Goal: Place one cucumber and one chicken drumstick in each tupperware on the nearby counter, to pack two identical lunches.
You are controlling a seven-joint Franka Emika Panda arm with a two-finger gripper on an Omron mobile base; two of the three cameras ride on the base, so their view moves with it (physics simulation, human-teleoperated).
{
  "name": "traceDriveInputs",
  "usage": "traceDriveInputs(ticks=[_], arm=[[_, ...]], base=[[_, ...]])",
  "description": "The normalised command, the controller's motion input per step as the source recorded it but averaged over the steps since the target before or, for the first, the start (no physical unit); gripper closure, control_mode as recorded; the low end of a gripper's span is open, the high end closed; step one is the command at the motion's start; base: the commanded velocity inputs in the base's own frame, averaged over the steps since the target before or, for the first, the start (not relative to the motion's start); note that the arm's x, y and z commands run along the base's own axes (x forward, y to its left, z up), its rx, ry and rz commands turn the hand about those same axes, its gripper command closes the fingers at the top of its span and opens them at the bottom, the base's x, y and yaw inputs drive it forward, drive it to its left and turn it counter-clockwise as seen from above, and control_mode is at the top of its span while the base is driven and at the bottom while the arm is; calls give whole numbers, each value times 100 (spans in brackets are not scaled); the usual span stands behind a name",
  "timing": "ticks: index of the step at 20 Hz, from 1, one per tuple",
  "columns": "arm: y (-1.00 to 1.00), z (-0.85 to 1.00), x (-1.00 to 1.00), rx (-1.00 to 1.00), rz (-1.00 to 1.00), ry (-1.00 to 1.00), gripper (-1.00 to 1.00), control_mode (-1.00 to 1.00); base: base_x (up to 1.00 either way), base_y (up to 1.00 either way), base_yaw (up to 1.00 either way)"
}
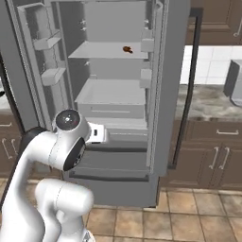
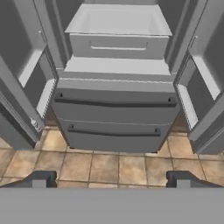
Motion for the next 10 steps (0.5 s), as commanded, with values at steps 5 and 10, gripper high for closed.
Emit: traceDriveInputs(ticks=[5,10], arm=[[0,0,0,0,0,0,-100,100],[0,0,0,0,0,0,-100,100]], base=[[42,-40,0],[62,-5,0]])
